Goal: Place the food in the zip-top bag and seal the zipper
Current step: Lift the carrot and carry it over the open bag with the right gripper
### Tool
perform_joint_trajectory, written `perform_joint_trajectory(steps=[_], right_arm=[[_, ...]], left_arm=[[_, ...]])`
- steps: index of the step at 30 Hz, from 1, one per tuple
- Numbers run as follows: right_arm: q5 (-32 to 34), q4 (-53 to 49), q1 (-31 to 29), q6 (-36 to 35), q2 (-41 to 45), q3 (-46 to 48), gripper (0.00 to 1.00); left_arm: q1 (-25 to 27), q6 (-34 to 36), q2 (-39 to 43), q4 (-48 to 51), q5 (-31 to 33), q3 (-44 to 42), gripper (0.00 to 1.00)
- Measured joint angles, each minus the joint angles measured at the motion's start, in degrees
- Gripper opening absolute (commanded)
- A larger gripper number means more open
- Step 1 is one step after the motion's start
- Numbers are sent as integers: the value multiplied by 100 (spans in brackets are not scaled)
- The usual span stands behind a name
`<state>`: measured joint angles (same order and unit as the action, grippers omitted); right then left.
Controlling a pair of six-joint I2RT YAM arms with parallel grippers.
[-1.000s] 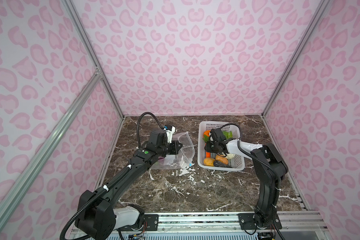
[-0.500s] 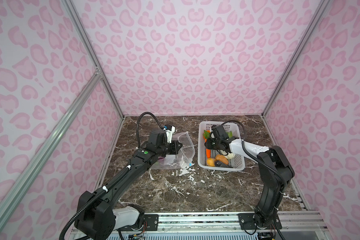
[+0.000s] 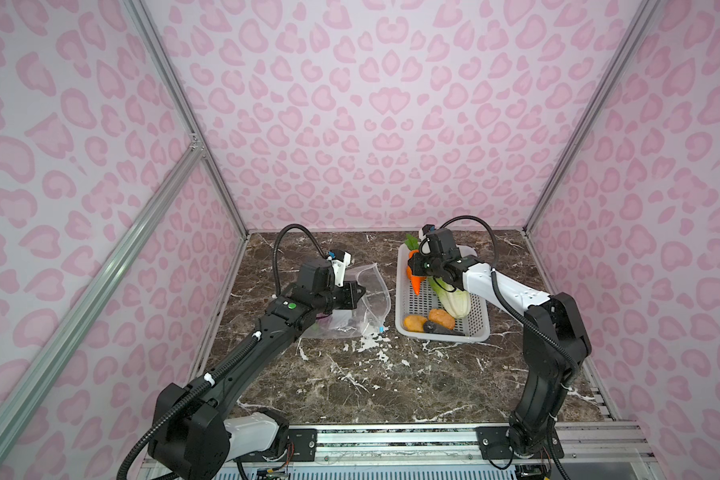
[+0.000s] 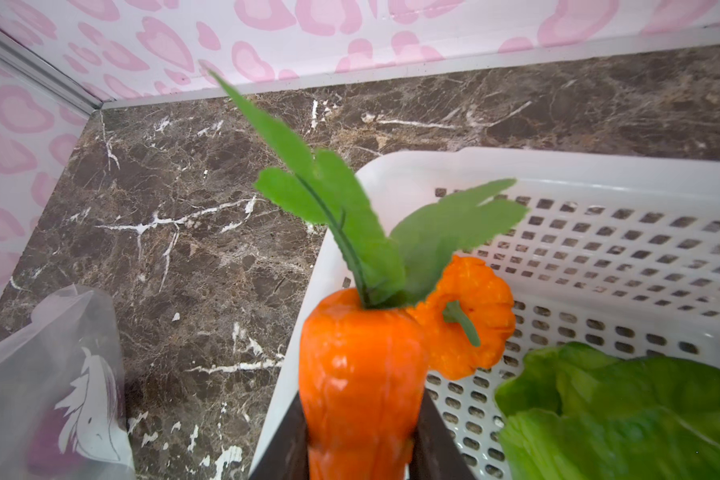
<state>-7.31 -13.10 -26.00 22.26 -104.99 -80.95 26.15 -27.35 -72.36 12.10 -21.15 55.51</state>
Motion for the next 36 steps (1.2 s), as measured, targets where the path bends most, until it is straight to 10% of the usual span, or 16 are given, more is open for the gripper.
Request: perform_joint_trajectory(steps=[18, 36], right_arm=[[-564, 931, -1163, 111, 1862, 1541, 28], [-166, 3856, -1648, 55, 1327, 2472, 26]], left_arm=[[9, -4, -39, 0, -28, 0, 2], [17, -109, -107, -26, -280, 0, 2]])
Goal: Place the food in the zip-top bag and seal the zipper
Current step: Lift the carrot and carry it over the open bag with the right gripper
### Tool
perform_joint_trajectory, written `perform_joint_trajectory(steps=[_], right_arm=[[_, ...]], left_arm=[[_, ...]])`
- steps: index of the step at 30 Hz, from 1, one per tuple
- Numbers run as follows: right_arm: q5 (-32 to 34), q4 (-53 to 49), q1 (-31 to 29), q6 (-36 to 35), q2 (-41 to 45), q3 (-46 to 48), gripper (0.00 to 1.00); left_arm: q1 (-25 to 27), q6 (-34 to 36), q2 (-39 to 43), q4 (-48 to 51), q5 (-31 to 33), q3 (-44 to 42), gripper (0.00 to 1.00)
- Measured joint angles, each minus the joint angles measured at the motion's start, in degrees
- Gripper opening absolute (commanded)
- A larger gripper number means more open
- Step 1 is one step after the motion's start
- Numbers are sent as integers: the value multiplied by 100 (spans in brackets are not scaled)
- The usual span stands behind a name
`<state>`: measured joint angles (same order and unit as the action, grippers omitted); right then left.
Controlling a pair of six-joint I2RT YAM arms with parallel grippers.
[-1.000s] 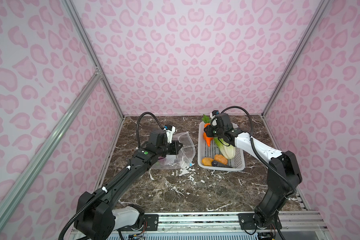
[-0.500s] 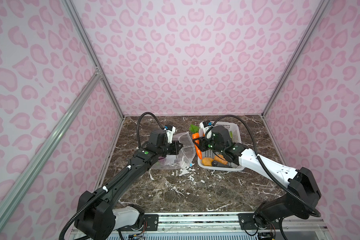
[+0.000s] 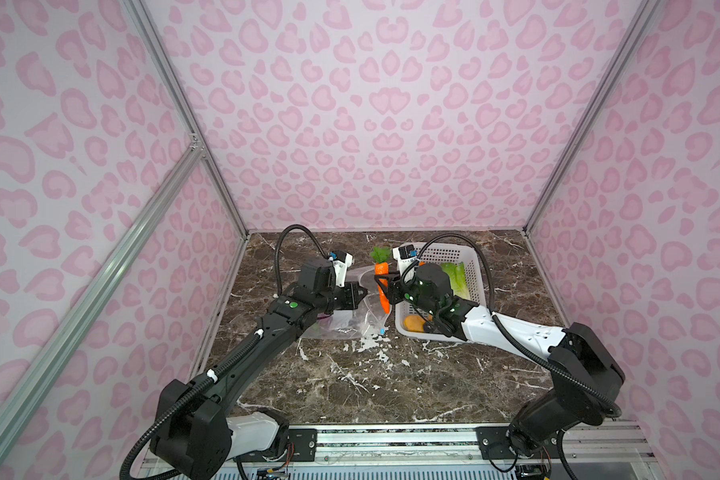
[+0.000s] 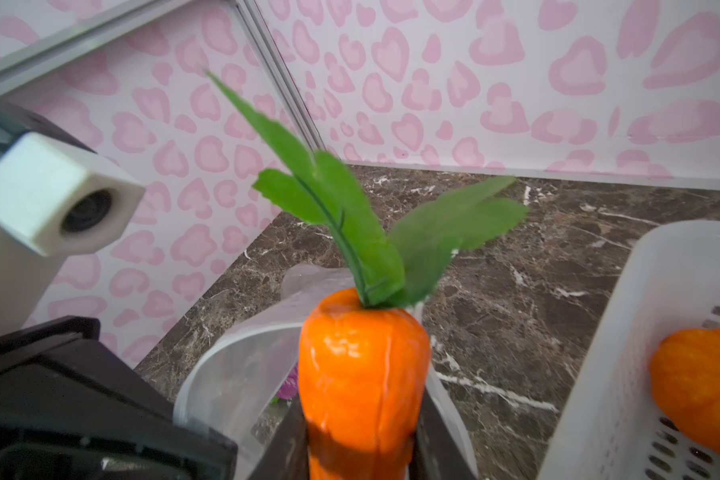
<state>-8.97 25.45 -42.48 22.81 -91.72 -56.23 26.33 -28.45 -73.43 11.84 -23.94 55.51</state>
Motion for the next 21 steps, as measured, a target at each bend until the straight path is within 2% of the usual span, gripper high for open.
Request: perform_joint_trajectory(steps=[4, 9, 21], right_arm=[[-4, 916, -85, 111, -236, 337, 26], [-4, 1445, -184, 361, -376, 562, 26], [39, 1799, -328, 514, -341, 1139, 27]], left_arm=[[-24, -55, -15, -13, -101, 0, 2], [-76, -142, 22, -44, -116, -22, 2], [-87, -188, 59, -122, -111, -44, 2]])
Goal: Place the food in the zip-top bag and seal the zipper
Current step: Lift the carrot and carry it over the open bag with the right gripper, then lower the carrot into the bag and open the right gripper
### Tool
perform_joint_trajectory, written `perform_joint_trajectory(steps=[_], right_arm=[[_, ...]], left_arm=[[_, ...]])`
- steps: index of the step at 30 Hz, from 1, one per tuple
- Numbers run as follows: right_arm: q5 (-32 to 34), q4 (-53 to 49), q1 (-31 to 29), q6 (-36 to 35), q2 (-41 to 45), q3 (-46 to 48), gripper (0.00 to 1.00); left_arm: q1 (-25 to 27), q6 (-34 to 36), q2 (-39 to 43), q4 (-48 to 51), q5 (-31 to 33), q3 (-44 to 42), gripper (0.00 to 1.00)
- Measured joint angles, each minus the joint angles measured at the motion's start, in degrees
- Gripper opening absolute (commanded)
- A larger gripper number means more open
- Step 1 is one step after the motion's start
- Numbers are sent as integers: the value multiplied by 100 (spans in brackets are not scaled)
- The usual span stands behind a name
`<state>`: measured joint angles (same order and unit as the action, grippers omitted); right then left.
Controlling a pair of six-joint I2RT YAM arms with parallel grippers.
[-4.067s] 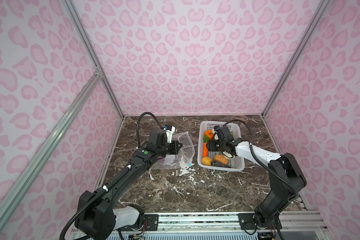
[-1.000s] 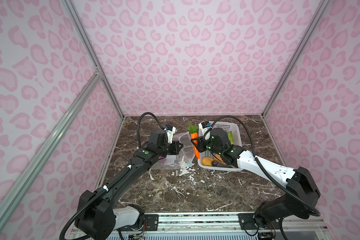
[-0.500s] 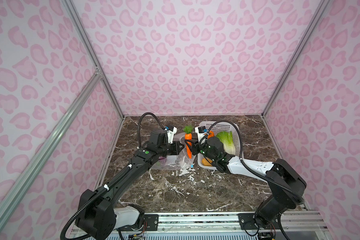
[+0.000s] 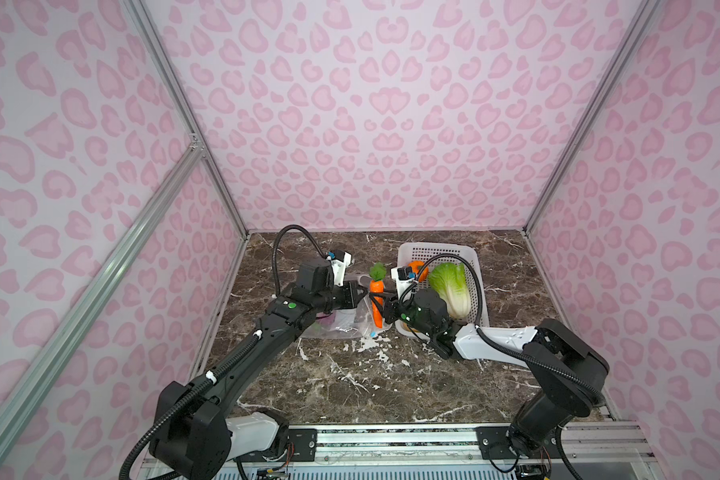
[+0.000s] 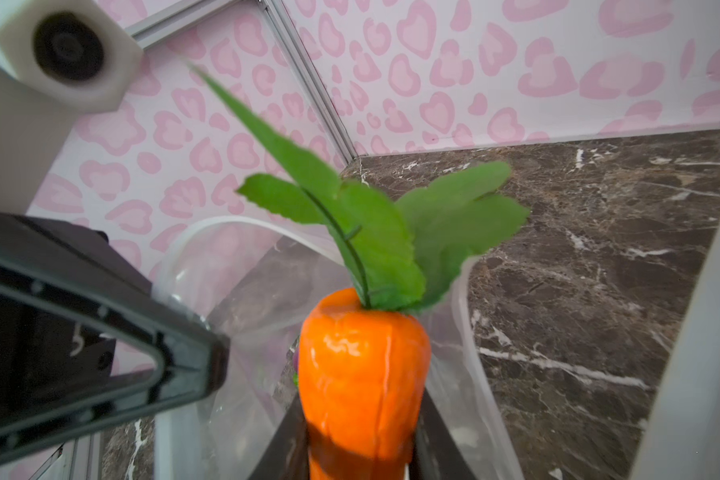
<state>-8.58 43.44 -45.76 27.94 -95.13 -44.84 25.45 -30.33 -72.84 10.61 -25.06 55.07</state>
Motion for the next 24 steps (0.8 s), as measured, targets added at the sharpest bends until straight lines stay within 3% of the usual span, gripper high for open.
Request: perform_joint_trajectory(steps=[12, 24], right_arm=[[446, -1113, -118, -964, 72, -382, 31], [160, -42, -146, -1829, 505, 592, 31]], left_arm=[[0, 22, 17, -37, -28, 0, 2], [0, 17, 17, -37, -22, 0, 2]])
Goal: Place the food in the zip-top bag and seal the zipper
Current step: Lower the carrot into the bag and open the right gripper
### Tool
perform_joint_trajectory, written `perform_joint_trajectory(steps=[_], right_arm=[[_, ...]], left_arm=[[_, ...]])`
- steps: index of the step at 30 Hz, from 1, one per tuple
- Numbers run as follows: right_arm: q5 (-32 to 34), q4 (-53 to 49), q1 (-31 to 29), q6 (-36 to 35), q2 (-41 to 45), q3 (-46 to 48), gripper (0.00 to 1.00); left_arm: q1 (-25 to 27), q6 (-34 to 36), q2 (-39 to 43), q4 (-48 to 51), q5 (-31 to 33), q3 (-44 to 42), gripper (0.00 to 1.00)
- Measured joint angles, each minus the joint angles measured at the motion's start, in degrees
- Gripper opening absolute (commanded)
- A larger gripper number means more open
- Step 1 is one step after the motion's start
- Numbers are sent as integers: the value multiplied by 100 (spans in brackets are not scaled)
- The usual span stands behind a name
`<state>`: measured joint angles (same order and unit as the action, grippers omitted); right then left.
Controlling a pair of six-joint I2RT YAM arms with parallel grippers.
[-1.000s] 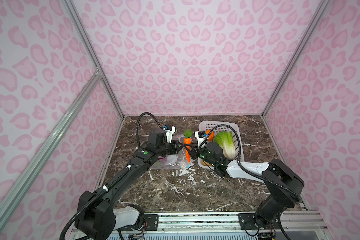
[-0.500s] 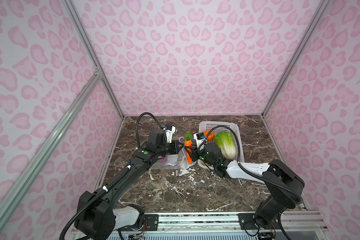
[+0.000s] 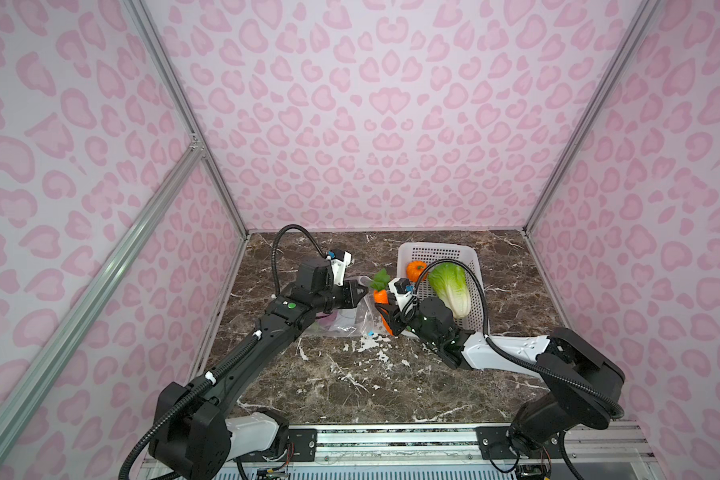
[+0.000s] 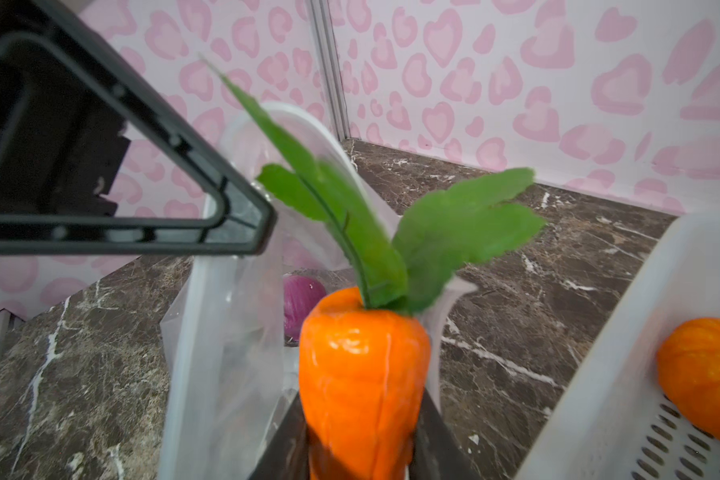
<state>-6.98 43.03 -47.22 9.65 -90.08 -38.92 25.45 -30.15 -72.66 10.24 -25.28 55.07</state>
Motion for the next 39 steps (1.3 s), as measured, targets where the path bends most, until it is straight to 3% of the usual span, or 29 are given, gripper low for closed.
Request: perform_joint_trajectory(steps=[11, 18, 33, 39], right_arm=[[-317, 824, -2, -166, -166, -7, 29], [-378, 745, 2, -127, -479, -221, 28], [-459, -323, 142, 251, -813, -866, 28], [-435, -1012, 186, 564, -975, -1567, 32]], left_arm=[[0, 2, 31, 0, 0, 0, 2], [0, 26, 79, -4, -48, 0, 2], [0, 94, 240, -140, -221, -57, 2], [0, 116, 186, -197, -295, -61, 2]])
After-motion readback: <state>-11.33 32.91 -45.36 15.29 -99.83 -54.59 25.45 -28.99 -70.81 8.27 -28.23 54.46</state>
